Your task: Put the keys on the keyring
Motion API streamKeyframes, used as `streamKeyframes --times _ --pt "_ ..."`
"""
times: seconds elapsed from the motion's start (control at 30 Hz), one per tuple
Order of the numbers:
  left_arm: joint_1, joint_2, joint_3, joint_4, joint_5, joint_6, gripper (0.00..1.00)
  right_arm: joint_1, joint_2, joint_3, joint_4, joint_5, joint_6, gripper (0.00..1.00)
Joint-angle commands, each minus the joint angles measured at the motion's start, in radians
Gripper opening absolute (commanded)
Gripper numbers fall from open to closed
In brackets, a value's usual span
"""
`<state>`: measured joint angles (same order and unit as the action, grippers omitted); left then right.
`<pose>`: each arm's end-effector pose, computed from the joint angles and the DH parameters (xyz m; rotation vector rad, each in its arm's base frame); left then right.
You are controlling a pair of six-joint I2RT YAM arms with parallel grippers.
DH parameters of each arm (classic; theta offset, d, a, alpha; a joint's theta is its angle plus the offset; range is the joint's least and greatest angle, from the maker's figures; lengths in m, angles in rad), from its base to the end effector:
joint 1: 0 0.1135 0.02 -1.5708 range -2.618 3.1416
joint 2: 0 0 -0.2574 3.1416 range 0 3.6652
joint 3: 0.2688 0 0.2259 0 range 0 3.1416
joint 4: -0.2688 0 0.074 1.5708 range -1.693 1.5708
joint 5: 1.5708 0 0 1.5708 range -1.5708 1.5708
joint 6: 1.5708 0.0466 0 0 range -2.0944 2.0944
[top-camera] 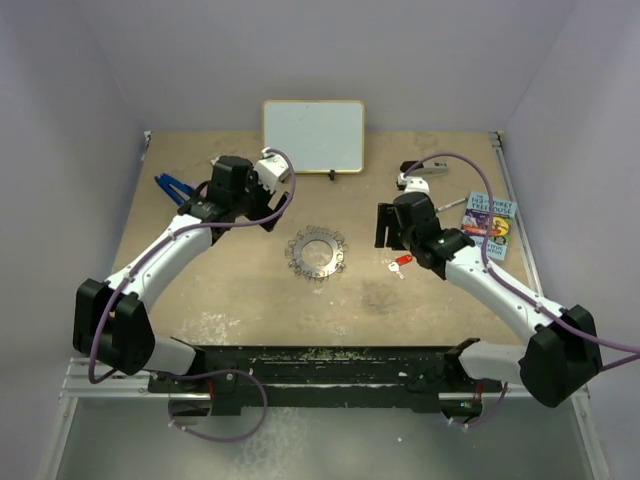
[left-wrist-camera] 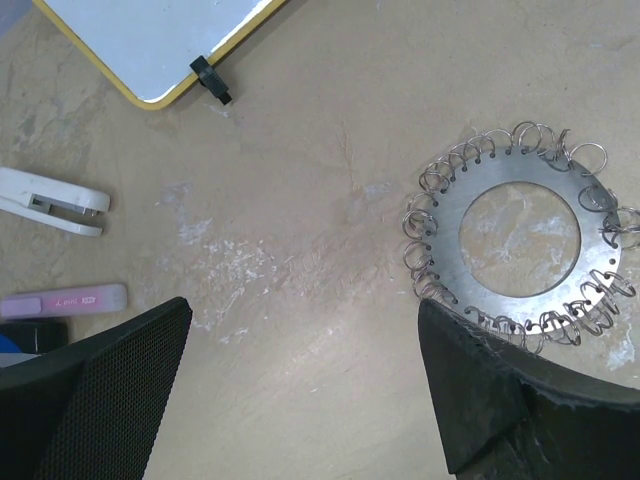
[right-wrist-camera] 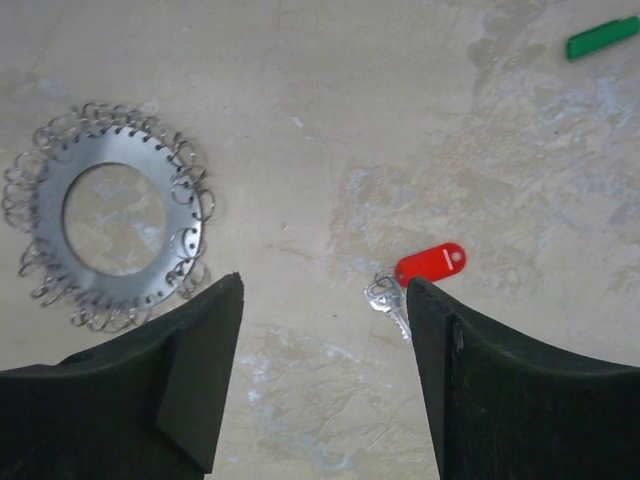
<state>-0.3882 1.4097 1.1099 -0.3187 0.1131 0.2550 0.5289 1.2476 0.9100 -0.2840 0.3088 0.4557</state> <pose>0.2780 -0.1194 0.2908 0.7532 2.0582 -0.1989 0.2315 0.1189 0.2731 0.0936 2.1658 0.2284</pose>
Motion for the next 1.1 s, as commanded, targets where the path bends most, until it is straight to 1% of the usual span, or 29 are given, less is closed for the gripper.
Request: streamKeyframes --times 0.0,0.07,0.1,0.13,0.27,0.47,0.57,0.67,0.77,0.83,0.97,1.07 --pt "0.006 -0.027 0.069 0.010 0.031 -0.001 0.98 0.000 -0.044 -0.029 0.061 -0.066 0.005 0.72" --pt "0.006 -0.027 0.075 0.006 0.031 -0.004 0.98 0.000 -0.021 -0.005 0.011 -0.012 0.025 0.78" --pt "0.006 -0.027 0.075 0.006 0.031 -0.005 0.98 0.000 -0.005 0.011 -0.009 0.040 0.026 0.83" --pt "0.006 -0.028 0.076 0.006 0.031 -0.006 0.98 0.001 0.009 0.024 -0.018 0.057 0.015 0.87" --pt "0.005 -0.028 0.075 0.003 0.033 -0.008 0.98 0.002 -0.009 0.013 -0.014 0.053 0.012 1.00" --pt "0.006 -0.031 0.050 0.012 0.030 -0.010 0.98 0.002 -0.063 -0.010 0.016 -0.029 -0.030 1.00" --pt "0.005 -0.033 0.031 0.019 0.033 -0.013 0.98 0.003 -0.058 -0.028 0.033 -0.151 -0.059 1.00" --pt "0.006 -0.040 0.012 0.020 0.034 -0.009 0.98 0.024 -0.056 -0.070 0.078 -0.254 -0.049 0.93" --pt "0.006 -0.052 -0.009 0.033 0.038 0.003 0.98 0.065 -0.029 -0.097 0.085 -0.264 -0.009 0.88" --pt "0.006 -0.054 -0.022 0.045 0.045 0.011 0.98 0.095 0.012 -0.096 0.085 -0.257 0.014 0.83" --pt "0.006 -0.047 -0.040 0.062 0.065 0.011 0.98 0.175 0.131 -0.043 0.085 -0.216 0.051 0.61" --pt "0.006 -0.047 -0.050 0.073 0.069 0.011 0.98 0.216 0.215 0.015 0.083 -0.202 0.072 0.50"
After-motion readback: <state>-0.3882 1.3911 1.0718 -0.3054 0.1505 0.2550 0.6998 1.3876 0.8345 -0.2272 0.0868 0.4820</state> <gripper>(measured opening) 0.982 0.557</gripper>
